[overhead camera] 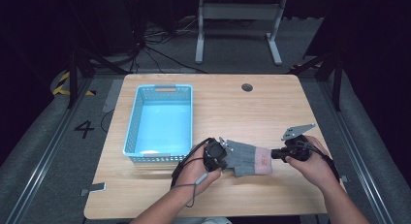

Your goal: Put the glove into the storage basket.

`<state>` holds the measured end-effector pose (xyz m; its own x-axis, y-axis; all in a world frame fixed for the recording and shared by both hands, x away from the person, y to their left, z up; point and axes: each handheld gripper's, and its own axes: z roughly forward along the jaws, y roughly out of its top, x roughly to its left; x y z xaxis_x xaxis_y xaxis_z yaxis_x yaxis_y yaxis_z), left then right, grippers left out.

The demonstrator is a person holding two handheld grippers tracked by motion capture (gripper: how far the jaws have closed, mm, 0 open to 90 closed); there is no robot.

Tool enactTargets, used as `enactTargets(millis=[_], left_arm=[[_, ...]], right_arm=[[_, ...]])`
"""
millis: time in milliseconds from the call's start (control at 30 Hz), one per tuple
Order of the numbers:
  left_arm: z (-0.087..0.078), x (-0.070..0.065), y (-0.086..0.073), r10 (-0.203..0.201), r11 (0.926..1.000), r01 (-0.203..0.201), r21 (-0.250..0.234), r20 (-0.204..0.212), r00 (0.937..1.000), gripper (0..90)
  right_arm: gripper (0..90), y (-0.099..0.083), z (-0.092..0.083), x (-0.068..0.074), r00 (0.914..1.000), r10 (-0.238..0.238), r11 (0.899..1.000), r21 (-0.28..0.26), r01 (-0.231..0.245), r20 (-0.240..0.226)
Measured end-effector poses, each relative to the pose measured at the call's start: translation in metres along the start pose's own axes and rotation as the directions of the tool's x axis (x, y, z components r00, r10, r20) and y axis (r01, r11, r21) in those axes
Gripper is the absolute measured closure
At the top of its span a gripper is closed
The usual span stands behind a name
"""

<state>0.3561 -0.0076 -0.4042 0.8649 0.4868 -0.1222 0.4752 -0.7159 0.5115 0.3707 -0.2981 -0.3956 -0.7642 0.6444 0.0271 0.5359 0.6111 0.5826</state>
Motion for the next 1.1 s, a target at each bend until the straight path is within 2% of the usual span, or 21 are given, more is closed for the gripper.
enactTargets(millis=[267, 533, 833, 933, 1100], left_arm=[[0.002, -0.002, -0.002, -0.001, 1.0, 0.001, 0.01, 0.006, 1.0, 89.4], [0.009, 0.0, -0.003, -0.011, 0.9992, 0.01, 0.04, 0.02, 0.9997, 89.6], [0.024, 0.009, -0.005, -0.036, 0.9974, 0.034, 0.064, 0.031, 0.9989, 89.4], [0.024, 0.009, -0.005, -0.037, 0.997, 0.034, 0.07, 0.034, 0.9987, 88.9], [0.023, 0.007, -0.005, -0.051, 0.9967, 0.048, 0.066, 0.043, 0.9978, 82.3]], right_arm=[[88.2, 0.009, 0.013, -0.009, 0.9998, 0.02, 1.0, -0.006, -0.02, 0.001], [88.2, 0.007, 0.023, -0.015, 0.9989, 0.045, 0.999, 0.013, -0.045, -0.011], [87.7, 0.003, 0.037, -0.021, 0.9981, 0.059, 0.998, 0.037, -0.059, -0.016], [85.6, 0.002, 0.037, -0.022, 0.9983, 0.057, 0.998, 0.027, -0.056, -0.012], [79.5, -0.001, 0.036, -0.024, 0.9983, 0.057, 0.998, 0.019, -0.057, 0.014]])
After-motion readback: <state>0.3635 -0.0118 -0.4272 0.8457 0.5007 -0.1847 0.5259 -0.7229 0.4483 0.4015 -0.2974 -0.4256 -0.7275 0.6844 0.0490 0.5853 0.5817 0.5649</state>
